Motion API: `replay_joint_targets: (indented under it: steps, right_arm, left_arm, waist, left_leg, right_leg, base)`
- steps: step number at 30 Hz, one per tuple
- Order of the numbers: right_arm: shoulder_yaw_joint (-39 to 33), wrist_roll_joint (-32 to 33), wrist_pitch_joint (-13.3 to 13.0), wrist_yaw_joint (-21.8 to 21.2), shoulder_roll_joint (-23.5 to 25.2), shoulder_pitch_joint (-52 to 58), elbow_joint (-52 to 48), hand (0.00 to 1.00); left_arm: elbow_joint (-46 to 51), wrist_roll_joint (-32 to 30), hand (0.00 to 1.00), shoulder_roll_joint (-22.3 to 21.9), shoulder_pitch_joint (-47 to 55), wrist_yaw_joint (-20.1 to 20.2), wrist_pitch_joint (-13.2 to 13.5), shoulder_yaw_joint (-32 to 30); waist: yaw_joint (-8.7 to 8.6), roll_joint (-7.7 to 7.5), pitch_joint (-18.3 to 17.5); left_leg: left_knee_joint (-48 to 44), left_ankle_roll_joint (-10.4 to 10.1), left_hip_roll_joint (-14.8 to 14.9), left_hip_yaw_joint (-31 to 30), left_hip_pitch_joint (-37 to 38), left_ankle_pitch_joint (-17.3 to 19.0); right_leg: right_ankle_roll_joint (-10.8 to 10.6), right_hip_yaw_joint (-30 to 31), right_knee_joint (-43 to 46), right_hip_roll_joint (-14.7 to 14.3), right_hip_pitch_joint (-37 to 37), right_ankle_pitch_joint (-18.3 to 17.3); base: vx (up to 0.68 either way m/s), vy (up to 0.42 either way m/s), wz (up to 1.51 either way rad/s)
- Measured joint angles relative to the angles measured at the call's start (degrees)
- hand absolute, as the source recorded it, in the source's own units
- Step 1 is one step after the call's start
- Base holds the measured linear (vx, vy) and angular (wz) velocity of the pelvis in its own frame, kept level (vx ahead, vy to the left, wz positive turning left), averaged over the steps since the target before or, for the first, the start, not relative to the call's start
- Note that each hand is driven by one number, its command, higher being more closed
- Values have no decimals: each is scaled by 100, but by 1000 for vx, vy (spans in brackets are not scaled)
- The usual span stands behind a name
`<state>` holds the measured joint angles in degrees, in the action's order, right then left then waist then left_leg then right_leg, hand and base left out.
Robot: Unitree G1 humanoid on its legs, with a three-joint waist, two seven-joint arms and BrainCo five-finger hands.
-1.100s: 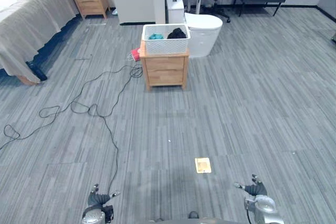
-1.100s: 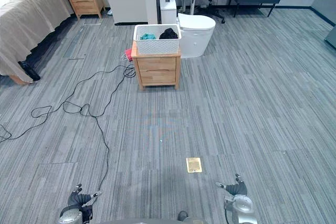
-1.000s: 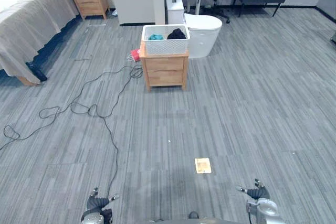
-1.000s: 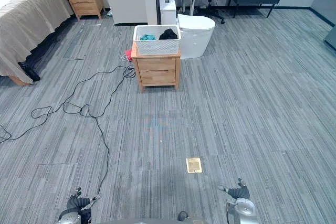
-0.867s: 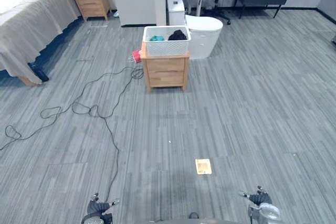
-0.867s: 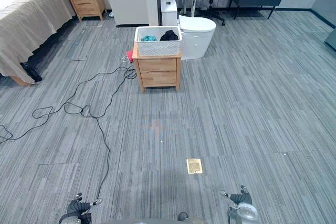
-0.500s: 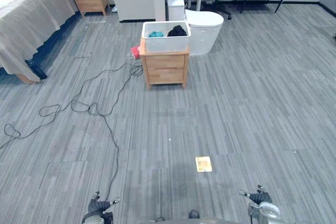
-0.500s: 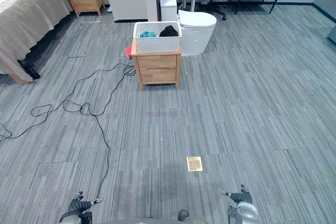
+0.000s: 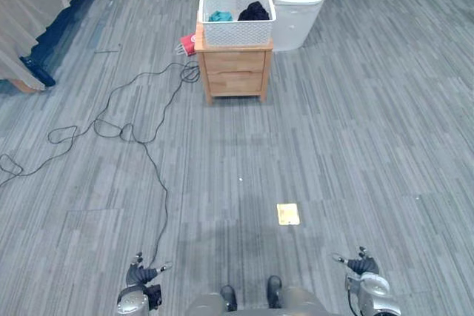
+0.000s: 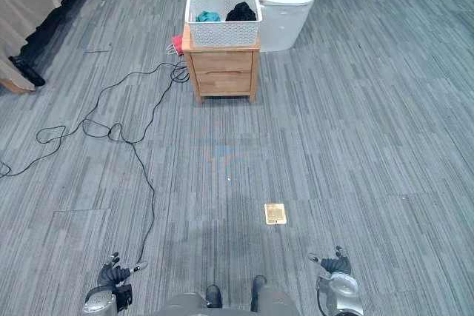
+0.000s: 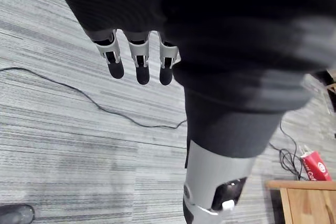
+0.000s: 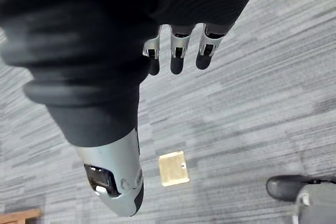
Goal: Pick up the laundry basket with both hands and put the clothes into the washing machine.
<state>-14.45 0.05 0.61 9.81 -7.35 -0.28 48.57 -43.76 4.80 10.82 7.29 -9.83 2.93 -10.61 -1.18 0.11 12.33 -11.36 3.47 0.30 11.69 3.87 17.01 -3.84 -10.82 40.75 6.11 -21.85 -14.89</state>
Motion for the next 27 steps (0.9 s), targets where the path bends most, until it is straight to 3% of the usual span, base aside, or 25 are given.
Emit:
replay_joint_targets:
  steps: [2, 3, 5, 6, 7, 8, 9, 10, 11, 12, 14, 15, 17, 18, 19, 21, 22, 24, 25, 26, 27]
  right_arm:
    - [111, -1, 2, 1, -43, -20, -13, 0]
    - [122, -2, 5, 2, -67, -21, -67, 0]
    - [130, -19, 5, 6, -115, -14, -125, 0]
    - [130, -19, 6, 7, -126, 12, -136, 0]
    - [127, -25, 17, 5, -151, 97, -181, 0]
    - [101, -40, 39, 4, -152, 90, -206, 0]
    - [94, -63, 37, -2, -121, 65, -256, 0]
    - [93, -68, 53, -6, -94, 73, -249, 0]
    - [95, -70, 102, -10, -46, 117, -246, 0]
    - [125, -70, 107, -12, -30, 171, -280, 0]
    - [151, -58, 82, 5, 46, 185, -387, 0]
    - [148, -39, 80, 8, 68, 188, -452, 0]
    - [131, 9, 80, 15, 115, 193, -651, 0]
    - [128, 10, 85, 14, 125, 192, -683, 0]
    - [128, 9, 89, 13, 126, 188, -699, 0]
    - [117, 7, 91, 12, 104, 154, -699, 0]
    - [61, 6, 96, 17, 103, 113, -653, 0]
    - [71, 1, 88, 21, 64, 107, -612, 0]
    - [75, -6, 89, 24, 54, 207, -545, 0]
    - [81, -13, 95, 22, 114, 291, -473, 0]
    - [71, -28, 92, 25, 204, 452, -437, 0]
  left_arm:
    - [-4, 61, 0, 12, -145, -47, 0, 2]
    - [-9, 110, 0, 15, -270, -53, 4, 39]
    - [-49, 127, 0, 51, -565, -66, 16, 132]
    - [-72, 126, 0, 52, -613, -63, 16, 152]
    - [-95, 126, 0, -12, -638, -63, 17, 147]
    - [-111, 125, 0, -82, -654, -53, 18, 146]
    - [-142, 124, 0, -143, -681, -35, 17, 151]
    - [-143, 124, 0, -166, -670, -32, 17, 143]
    - [-149, 124, 0, -256, -619, -30, 16, 52]
    - [-118, 124, 0, -363, -551, -25, 17, -32]
    - [-7, 126, 0, -408, -444, -21, 9, -34]
    - [61, 127, 0, -421, -414, -21, 5, -34]
    - [411, 126, 0, -514, -342, -21, 8, -34]
    - [458, 126, 0, -531, -330, -20, 9, -34]
    - [519, 124, 0, -548, -313, -19, 7, -31]
    - [532, 123, 0, -557, -266, -19, 5, -33]
    - [565, 123, 0, -591, -190, -21, 4, -63]
    - [589, 119, 0, -639, -36, -24, -13, -78]
    - [579, 106, 0, -643, 64, -22, -36, -73]
    - [572, 99, 0, -583, 115, -26, -54, -67]
    - [544, 99, 0, -557, 193, -25, -55, -28]
  waist:
    - [-111, -2, 94]
    - [-158, 113, 192]
    - [-324, -36, 330]
    - [-356, -140, 318]
    - [-438, -181, 296]
    - [-455, -92, 307]
    - [-442, -6, 303]
    - [-438, 14, 307]
    - [-441, 80, 348]
    - [-417, 176, 375]
    - [-251, 178, 381]
    - [-194, 157, 377]
    - [-42, 99, 385]
    - [10, 93, 385]
    - [65, 69, 386]
    - [196, 12, 416]
    - [248, 9, 414]
    - [291, 100, 363]
    - [321, 26, 267]
    - [367, -186, 118]
    - [347, -454, -61]
  left_leg:
    - [157, -35, 154, -94, 340, 46]
    - [318, -47, 261, -192, 514, 39]
    - [676, -293, 260, -445, 953, -47]
    - [689, -464, 256, -490, 1066, 6]
    - [677, -679, 324, -656, 1283, 138]
    - [523, -737, 440, -708, 1282, 110]
    - [-33, -1061, 583, -700, 1106, -77]
    - [-458, -1304, 626, -706, 994, -236]
    - [-1825, -1632, 879, -709, 596, -789]
    - [-3602, -1720, 1227, -703, -45, -1254]
    - [-5385, -1340, 1668, -323, -897, -1011]
    - [-5614, -1208, 1731, -185, -1140, -932]
    - [-5273, -811, 1759, 369, -2077, -688]
    - [-4962, -750, 1732, 518, -2251, -646]
    - [-4061, -694, 1589, 667, -2472, -608]
    - [-2127, -789, 1244, 563, -2555, -717]
    - [-782, -1027, 1064, 341, -2512, -922]
    - [44, -1143, 1045, 162, -2576, -993]
    - [120, -1080, 1001, 109, -2623, -1065]
    - [-67, -863, 803, 96, -2605, -1533]
    - [-384, -610, 497, 96, -2602, -1732]
  right_leg:
    - [36, -186, -590, -123, -227, 34]
    - [91, -214, -1169, -243, -351, 222]
    - [8, -115, -3011, -381, -522, 1308]
    - [16, -40, -3274, -384, -560, 1518]
    - [427, 138, -3221, -419, -592, 2325]
    - [754, 99, -2662, -471, -775, 2386]
    - [883, 14, -1932, -495, -938, 1824]
    - [938, -26, -1710, -507, -890, 1561]
    - [1048, -117, -1555, -577, -496, 1155]
    - [1101, -207, -1715, -739, 69, 910]
    - [1230, -185, -2090, -972, 880, 734]
    - [1259, -147, -2238, -1004, 1110, 684]
    - [1231, -32, -2903, -1032, 1912, 615]
    - [1226, 1, -3065, -1035, 2111, 614]
    - [1179, 73, -3351, -1028, 2448, 591]
    - [1038, 287, -3650, -992, 2880, 489]
    - [892, 450, -3828, -985, 3155, 402]
    - [620, 640, -3902, -993, 3491, 104]
    - [448, 752, -3821, -898, 3657, -192]
    - [396, 821, -3533, -651, 3653, -518]
    - [50, 883, -2482, -293, 3358, -844]
  base:
    - [428, -17, 26]
    - [514, -74, 63]
    - [687, -130, 69]
    - [627, -167, 65]
    - [508, -174, 47]
    - [860, -350, 37]
    - [601, -263, 13]
    - [616, -304, 21]
    - [665, -313, 34]
    - [789, -364, 26]
    - [558, -213, -8]
    - [580, -156, -17]
    - [608, -133, -7]
    - [528, -68, -10]
    - [527, -27, -25]
    - [525, 17, -46]
    - [528, 110, -65]
    - [585, 222, -66]
    - [555, 289, -55]
    - [865, 382, -42]
    - [539, 206, -23]
